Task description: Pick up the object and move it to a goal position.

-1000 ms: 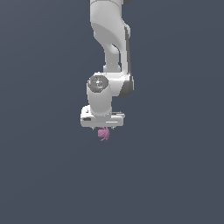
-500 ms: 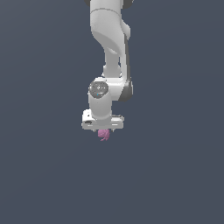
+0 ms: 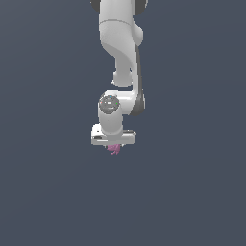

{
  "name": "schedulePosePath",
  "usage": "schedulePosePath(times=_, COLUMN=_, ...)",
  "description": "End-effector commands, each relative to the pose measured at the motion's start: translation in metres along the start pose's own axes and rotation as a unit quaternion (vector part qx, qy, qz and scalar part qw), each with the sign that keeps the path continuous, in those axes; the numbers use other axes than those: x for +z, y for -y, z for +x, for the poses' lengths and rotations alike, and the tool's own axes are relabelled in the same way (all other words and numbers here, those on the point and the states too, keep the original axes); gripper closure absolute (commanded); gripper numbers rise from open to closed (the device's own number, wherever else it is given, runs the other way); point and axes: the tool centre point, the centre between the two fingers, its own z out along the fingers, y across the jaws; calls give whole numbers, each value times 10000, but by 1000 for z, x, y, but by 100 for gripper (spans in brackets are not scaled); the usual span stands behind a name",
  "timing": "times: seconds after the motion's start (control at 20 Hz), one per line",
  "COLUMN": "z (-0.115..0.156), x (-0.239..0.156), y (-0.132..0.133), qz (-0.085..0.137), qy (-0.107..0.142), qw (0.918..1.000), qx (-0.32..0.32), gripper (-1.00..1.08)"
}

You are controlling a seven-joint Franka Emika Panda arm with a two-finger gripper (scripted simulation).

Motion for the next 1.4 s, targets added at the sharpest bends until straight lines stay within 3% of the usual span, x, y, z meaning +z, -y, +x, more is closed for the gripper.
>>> schedulePosePath(times=0.0, z=0, x=1, y=0, qz=0, qy=-2, qw=10000, qx=0, gripper=108)
schedulePosePath(times=0.75, z=0, x=-14, y=-5, qz=-1, qy=-7, qw=10000, qx=2, gripper=108)
schedulePosePath(times=1.35, z=-4, x=-107, y=-36, qz=2, qy=-6, qw=10000, qx=2, gripper=108)
